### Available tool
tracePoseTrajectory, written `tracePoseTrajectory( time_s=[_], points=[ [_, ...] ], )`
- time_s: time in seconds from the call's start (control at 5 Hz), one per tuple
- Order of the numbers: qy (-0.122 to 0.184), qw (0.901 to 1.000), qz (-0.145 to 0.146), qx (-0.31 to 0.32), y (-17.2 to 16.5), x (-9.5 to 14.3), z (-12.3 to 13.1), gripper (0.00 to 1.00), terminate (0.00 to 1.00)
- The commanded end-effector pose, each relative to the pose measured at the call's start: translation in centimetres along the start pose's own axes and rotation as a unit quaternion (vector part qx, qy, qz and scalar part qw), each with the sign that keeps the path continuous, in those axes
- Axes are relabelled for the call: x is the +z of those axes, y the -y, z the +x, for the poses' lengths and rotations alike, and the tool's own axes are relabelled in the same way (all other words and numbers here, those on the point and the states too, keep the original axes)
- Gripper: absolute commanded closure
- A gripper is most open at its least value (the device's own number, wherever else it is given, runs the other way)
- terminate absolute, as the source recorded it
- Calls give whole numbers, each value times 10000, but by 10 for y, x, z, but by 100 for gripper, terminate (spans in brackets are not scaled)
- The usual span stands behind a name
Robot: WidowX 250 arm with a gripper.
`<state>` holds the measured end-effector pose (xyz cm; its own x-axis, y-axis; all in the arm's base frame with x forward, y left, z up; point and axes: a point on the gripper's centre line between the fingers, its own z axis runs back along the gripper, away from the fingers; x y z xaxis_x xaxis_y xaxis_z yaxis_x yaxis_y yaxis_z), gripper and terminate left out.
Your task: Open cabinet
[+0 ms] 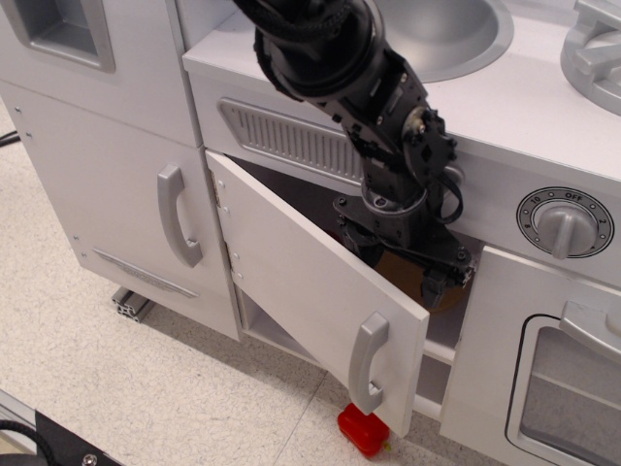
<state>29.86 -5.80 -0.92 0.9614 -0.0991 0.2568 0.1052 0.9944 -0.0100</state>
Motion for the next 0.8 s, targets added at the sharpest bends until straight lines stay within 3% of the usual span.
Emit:
tracePoseTrajectory(
  time_s=[0.0,0.6],
  points=[
    [-124,9990,425,-76,-29,18,-30,0,0],
    [-247,9967,764,-72,-92,13,-59,0,0]
  ],
)
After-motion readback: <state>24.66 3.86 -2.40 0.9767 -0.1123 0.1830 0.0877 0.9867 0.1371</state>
